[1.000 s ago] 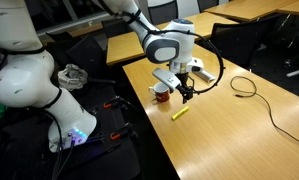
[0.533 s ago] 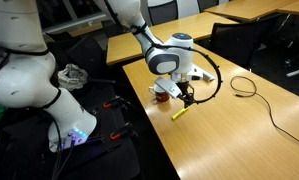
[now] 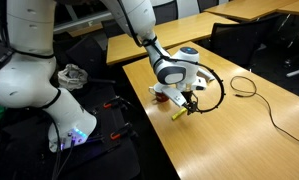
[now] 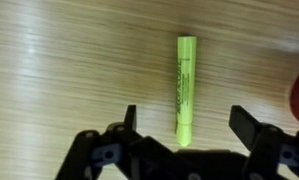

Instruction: Put the marker in the mug

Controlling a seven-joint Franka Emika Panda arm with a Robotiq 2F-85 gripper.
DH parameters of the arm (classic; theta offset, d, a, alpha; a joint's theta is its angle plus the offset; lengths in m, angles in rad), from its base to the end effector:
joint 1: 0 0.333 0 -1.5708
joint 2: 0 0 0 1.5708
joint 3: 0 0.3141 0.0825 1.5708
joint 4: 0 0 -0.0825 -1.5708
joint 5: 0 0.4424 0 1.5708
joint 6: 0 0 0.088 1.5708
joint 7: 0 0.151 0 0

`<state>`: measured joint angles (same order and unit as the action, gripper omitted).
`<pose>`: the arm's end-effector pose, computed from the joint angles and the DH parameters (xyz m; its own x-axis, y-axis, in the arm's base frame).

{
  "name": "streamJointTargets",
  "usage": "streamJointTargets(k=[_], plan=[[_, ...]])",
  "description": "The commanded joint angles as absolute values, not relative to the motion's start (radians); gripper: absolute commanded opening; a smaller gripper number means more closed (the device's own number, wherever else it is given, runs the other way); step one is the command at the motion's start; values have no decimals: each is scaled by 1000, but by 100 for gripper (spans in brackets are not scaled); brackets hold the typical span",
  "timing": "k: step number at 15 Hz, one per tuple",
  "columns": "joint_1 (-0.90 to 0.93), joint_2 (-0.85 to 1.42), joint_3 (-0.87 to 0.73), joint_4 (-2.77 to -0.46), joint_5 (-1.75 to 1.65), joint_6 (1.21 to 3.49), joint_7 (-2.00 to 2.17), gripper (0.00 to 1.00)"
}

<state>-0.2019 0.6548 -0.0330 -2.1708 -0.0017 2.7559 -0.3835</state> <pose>0.5341 -0.1312 -0.0195 0.9852 0.1555 -0.0721 0.1554 -0.9878 -0.0068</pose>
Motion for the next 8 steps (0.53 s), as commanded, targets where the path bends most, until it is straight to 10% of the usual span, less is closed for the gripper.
streamJointTargets(k=[1, 8], plan=[[-192, 710, -32, -2109, -34, 2752, -335, 91], [-160, 768, -43, -2059, -73, 2741, -302, 31]])
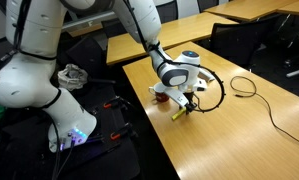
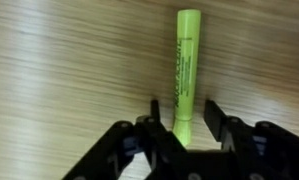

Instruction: Put the marker in the mug

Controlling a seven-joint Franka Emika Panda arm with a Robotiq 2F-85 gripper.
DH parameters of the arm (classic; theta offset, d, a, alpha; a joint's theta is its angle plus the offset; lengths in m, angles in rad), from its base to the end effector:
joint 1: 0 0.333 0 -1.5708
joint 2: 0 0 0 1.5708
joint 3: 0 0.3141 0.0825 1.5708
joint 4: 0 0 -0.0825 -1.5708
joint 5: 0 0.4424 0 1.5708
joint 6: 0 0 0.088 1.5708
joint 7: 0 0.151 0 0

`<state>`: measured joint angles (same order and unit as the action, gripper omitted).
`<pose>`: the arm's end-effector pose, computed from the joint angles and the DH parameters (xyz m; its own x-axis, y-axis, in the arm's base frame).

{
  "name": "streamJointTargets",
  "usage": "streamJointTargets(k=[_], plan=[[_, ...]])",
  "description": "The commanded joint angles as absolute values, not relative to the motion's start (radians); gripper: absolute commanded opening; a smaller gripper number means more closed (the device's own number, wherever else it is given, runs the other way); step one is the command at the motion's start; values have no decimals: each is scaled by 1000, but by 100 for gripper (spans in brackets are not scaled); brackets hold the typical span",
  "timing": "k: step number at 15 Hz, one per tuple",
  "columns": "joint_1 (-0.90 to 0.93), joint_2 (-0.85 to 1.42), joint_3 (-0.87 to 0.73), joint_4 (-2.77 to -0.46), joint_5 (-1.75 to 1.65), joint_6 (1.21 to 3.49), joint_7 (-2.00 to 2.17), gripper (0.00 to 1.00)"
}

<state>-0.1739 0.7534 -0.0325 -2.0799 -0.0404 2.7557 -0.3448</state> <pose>0.5516 -0.1181 -0.0480 0.9795 0.1824 -0.0853 0.1836 -0.9830 0.0060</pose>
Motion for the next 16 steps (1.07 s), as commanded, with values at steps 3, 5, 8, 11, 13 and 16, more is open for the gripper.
streamJointTargets(k=[3, 5, 8, 11, 13, 16], plan=[[-177, 753, -27, -2070, -80, 2742, -328, 9], [-222, 727, 22, -2090, -77, 2752, -394, 0], [-323, 675, 135, -2131, -73, 2772, -559, 5], [-447, 608, 265, -2170, -42, 2730, -753, 5], [-541, 566, 359, -2202, 7, 2696, -902, 5], [-651, 515, 469, -2243, 143, 2633, -1159, 5]])
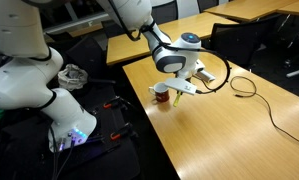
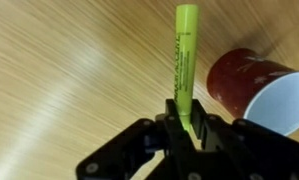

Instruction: Put the marker in the mug

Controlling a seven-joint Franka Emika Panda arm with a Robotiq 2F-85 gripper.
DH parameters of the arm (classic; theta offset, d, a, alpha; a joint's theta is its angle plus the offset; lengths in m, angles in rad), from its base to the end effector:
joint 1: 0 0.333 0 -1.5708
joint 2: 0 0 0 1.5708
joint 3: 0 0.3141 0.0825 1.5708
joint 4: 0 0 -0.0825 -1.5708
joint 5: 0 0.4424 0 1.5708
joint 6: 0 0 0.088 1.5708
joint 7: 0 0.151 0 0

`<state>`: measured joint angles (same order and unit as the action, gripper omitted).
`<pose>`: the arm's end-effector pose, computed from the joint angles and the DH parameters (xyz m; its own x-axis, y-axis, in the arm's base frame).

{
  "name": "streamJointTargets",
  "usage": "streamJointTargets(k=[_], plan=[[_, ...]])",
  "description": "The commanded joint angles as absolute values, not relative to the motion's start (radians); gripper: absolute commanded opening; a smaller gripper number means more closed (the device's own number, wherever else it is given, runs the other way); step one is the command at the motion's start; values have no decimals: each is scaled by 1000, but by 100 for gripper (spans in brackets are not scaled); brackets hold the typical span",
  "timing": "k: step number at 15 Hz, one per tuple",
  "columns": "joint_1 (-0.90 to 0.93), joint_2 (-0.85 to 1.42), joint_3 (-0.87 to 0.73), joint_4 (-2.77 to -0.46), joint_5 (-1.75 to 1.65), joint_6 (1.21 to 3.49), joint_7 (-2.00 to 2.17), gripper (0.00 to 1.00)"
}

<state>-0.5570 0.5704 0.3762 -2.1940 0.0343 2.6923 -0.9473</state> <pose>0.5637 -0.0749 0.0390 0.7742 0.6160 0.1454 0.6329 -0.7575 -0.1603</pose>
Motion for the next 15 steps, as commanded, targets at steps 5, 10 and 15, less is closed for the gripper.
streamJointTargets(k=[5, 10, 15], plan=[[-707, 447, 525, -2258, 384, 2447, -1580, 5], [-565, 409, 388, -2231, 531, 2297, -1796, 19], [-526, 386, 352, -2226, 541, 2229, -1835, 19]])
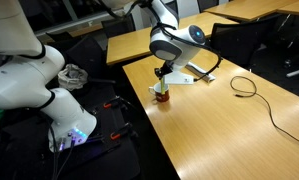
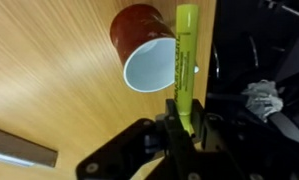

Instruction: Put the marker in the mug

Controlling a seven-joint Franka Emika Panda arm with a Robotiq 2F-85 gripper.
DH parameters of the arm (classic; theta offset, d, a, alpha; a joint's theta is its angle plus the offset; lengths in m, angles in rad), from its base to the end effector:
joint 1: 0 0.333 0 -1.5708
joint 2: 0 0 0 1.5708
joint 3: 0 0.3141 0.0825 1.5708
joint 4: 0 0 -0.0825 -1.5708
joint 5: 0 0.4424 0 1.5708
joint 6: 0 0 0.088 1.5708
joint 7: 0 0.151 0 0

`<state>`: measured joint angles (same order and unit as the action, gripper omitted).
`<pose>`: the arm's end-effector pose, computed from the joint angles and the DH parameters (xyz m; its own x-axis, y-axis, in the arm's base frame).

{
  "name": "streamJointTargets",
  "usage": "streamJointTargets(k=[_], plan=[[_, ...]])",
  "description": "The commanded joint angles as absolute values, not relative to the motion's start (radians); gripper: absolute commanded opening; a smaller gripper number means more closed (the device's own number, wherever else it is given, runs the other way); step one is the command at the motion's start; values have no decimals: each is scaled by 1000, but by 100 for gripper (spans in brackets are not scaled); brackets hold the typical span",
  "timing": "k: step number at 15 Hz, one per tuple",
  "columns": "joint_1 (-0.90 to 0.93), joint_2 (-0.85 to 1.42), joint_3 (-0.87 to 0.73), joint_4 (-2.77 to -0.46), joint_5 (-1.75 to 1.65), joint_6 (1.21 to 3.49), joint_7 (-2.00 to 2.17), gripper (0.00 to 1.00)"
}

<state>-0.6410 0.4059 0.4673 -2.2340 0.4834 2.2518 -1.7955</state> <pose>0.5288 -0.0382 0.1007 0.3647 0.7992 0.4779 0.9183 -0.2238 -0.3265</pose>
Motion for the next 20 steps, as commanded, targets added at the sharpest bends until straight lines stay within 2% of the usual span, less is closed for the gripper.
streamJointTargets(k=[1, 11, 20], plan=[[-526, 386, 351, -2226, 541, 2228, -1840, 5], [-396, 510, 154, -2060, 858, 1834, -2331, 5], [-342, 703, 50, -1943, 956, 1718, -2442, 5]])
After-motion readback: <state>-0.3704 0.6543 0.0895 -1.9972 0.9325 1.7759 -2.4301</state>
